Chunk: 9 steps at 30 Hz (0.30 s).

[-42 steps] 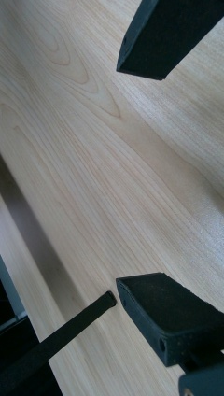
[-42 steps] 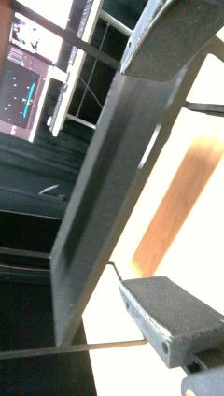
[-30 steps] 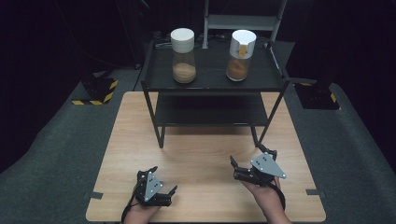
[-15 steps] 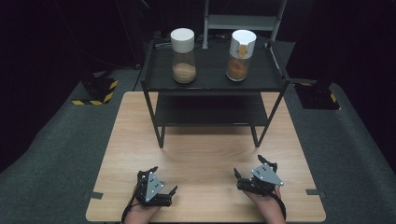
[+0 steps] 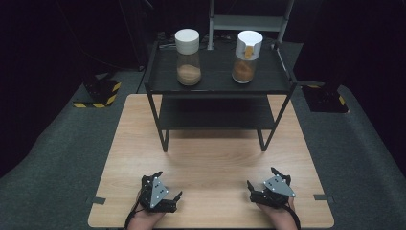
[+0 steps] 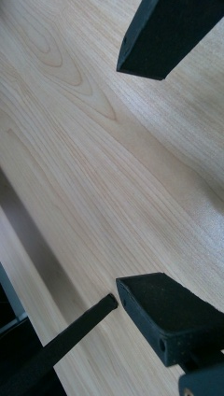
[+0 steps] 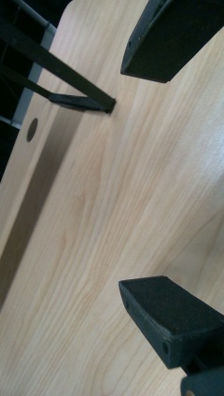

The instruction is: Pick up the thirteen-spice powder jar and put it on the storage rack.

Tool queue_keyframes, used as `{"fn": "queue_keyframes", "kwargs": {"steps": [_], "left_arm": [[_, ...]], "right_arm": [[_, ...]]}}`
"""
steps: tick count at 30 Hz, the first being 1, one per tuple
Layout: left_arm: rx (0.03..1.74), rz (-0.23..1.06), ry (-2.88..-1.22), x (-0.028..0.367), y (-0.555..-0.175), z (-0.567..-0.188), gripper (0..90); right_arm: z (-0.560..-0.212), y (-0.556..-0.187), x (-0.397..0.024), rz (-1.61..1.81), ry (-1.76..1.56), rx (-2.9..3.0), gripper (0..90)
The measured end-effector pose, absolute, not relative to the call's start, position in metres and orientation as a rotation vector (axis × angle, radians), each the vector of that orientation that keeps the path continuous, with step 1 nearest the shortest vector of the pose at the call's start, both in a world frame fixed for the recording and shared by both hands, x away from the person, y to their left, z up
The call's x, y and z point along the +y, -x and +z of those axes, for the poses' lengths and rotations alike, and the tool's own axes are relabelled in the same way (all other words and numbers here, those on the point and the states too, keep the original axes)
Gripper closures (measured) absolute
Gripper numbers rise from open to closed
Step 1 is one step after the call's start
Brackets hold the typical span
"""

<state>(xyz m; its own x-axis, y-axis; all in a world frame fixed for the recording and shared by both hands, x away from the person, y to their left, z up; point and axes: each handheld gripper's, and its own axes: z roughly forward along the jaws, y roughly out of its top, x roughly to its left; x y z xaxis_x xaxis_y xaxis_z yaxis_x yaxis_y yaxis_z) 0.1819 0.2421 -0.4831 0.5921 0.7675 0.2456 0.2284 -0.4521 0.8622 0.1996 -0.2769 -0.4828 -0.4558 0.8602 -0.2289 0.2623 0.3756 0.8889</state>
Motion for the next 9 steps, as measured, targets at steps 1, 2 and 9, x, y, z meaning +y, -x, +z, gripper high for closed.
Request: {"fn": "queue_keyframes", "kwargs": {"steps": [1, 2, 9], "left_arm": [[0.794, 0.811, -1.979, 0.242, -0.1819, -0.4831, 1.0], [0.795, 0.812, -1.981, 0.2417, -0.1819, -0.4827, 1.0], [0.797, 0.816, -1.985, 0.2409, -0.1818, -0.4824, 1.0]], "right_arm": [[-0.4833, -0.1989, -0.2771, 1.065, -0.967, 1.918, 0.0], [-0.4831, -0.1986, -0.2777, 1.065, -0.965, 1.919, 0.0], [-0.4839, -0.1978, -0.2807, 1.076, -0.965, 1.917, 0.0]]}}
